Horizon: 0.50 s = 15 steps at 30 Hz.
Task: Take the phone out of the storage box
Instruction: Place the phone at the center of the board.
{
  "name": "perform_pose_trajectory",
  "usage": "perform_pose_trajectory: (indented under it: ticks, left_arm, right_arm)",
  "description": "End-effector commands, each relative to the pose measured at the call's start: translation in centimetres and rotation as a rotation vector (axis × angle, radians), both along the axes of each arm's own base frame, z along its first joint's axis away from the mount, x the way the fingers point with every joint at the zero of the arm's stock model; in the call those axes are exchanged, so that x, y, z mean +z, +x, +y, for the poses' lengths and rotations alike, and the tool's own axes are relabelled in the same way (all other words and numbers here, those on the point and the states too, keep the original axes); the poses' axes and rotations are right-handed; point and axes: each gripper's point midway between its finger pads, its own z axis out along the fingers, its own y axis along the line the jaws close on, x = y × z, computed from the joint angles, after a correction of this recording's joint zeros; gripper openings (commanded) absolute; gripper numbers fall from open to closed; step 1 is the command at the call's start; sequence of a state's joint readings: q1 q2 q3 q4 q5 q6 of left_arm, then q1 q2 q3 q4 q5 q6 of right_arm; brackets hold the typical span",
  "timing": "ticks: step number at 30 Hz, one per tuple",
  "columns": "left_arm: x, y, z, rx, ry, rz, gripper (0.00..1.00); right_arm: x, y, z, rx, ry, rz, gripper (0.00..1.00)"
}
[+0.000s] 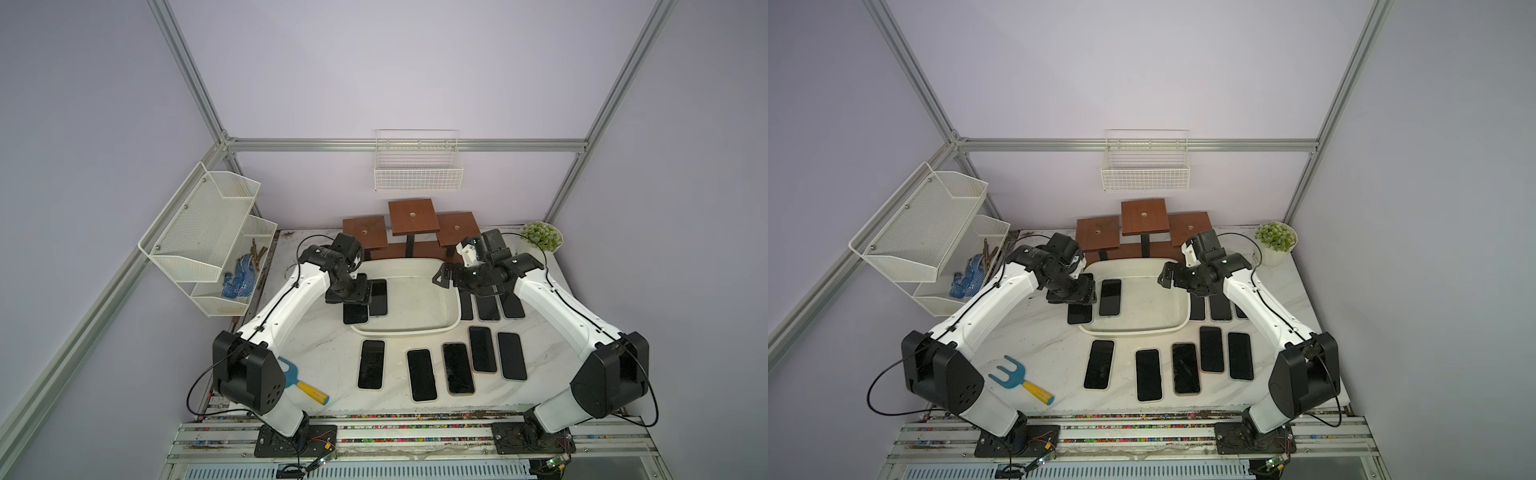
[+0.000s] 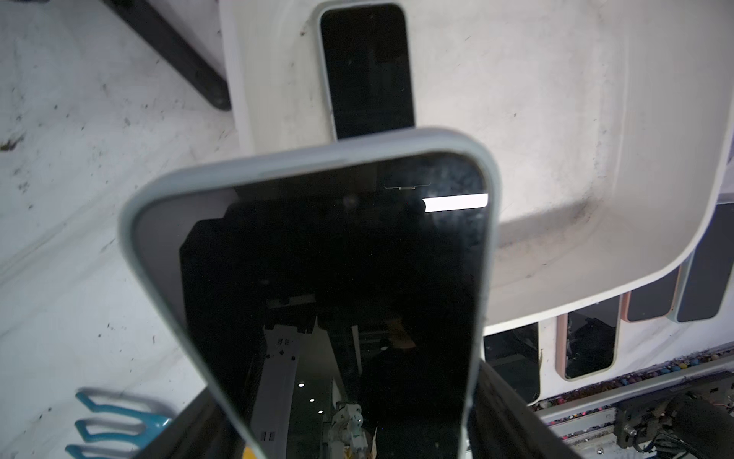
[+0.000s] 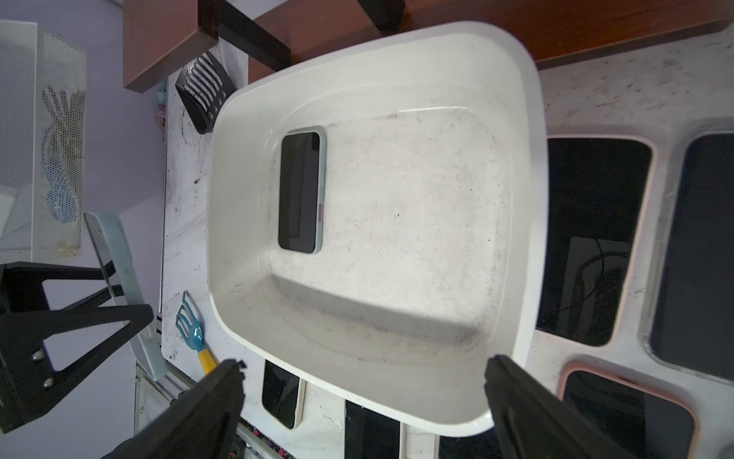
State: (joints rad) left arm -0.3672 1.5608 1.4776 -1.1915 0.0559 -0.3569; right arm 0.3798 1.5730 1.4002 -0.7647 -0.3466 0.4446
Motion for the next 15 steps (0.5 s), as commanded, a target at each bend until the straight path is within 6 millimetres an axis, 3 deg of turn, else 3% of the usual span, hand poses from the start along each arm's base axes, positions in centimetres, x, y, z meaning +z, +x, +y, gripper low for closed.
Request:
perform_pose_trajectory:
  ticks: [1,6,11,15]
  left_arm:
    - [0.4,-1.9,2.1,0.063,0.02,-0.019,0.73]
    - [-0.4,-5.3,3.4,0.116,0.008,-0.014,0.73]
    - [-2.0,-7.8,4.3,0.141,0.009,0.005,0.73]
    - [-4.6,-9.3,5.0,0.162,0.042,0.065,0.73]
  right_arm:
    - [0.8,0.6,2.2,0.04,0.021,-0.032,1.0]
    - [0.5,0.5,3.8,0.075,0.015,-0.026,1.0]
    - [0.3,0.3,4.1,0.083,0.009,-0.023,1.0]
    - [0.0,0.1,4.0,0.083,0.004,-0.016,1.0]
